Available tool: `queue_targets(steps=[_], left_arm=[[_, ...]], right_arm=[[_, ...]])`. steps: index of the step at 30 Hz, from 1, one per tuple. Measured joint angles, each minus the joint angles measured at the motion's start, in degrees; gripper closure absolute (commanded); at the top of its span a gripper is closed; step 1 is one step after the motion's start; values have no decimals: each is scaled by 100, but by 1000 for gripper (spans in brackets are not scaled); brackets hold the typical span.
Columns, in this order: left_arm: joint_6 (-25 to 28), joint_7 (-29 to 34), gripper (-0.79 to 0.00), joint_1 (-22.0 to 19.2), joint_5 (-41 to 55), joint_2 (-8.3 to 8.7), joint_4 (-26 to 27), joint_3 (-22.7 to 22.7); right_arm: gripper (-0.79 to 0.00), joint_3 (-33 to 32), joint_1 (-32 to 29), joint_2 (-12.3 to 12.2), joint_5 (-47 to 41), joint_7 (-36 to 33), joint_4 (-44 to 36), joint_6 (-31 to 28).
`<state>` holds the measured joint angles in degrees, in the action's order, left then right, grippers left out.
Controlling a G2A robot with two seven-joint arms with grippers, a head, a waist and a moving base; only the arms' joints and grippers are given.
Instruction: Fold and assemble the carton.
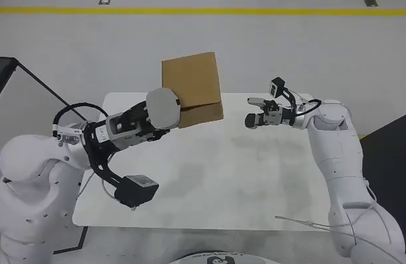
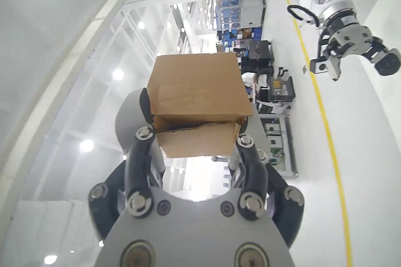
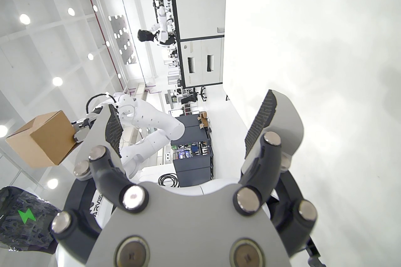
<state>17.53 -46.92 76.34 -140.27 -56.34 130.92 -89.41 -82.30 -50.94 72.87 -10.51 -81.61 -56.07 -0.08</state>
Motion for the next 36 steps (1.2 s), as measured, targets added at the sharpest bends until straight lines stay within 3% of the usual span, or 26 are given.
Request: queue_targets(steps=[4, 10, 36], left_arm=[[-412, -152, 0, 89, -763, 35, 54, 12], [-613, -226, 0, 168, -1225, 76, 81, 45], [-1340, -271, 0, 99, -1146, 153, 140, -84]], right_arm=[[-785, 0, 0, 0, 0, 0, 0, 0], [-785, 0, 0, 0, 0, 0, 0, 0], [-785, 0, 0, 0, 0, 0, 0, 0]])
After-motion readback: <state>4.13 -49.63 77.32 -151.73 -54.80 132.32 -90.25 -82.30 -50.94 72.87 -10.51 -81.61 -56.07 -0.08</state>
